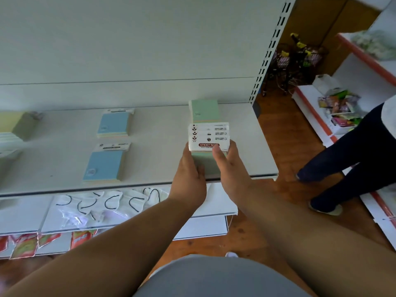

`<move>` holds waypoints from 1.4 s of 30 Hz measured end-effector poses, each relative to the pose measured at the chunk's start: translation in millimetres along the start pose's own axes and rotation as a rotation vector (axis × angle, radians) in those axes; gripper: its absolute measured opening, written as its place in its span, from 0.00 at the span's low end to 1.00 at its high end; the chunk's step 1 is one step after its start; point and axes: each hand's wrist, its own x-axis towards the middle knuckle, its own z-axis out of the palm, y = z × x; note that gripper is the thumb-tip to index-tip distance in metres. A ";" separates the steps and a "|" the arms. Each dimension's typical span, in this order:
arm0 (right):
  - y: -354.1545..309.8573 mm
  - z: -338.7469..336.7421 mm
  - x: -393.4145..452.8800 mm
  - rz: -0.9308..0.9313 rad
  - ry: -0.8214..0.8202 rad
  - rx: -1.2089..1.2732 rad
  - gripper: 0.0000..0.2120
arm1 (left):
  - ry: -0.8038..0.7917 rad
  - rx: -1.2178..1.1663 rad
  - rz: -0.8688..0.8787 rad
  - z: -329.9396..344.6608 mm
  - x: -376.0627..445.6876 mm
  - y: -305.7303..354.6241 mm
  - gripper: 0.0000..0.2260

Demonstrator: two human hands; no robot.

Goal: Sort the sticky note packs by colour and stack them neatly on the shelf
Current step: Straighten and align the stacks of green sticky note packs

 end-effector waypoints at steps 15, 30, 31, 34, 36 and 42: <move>-14.3 -21.3 35.3 0.305 0.055 -0.252 0.21 | -0.160 0.137 -0.330 -31.4 45.7 22.1 0.12; 2.4 -56.2 14.2 -0.214 -0.221 -1.145 0.22 | -0.419 0.816 0.009 -48.6 31.9 2.9 0.16; 4.3 -57.3 16.9 -0.248 -0.242 -1.167 0.21 | -0.426 0.844 0.043 -46.8 32.4 4.1 0.15; 5.3 -58.5 20.8 -0.278 -0.272 -1.140 0.17 | -0.446 0.842 0.084 -42.5 35.3 2.8 0.13; 6.0 -58.0 20.5 -0.292 -0.274 -1.124 0.16 | -0.442 0.832 0.094 -41.3 34.5 2.1 0.13; 7.2 -57.6 21.5 -0.253 -0.271 -1.098 0.19 | -0.419 0.829 0.079 -39.9 31.7 -1.0 0.12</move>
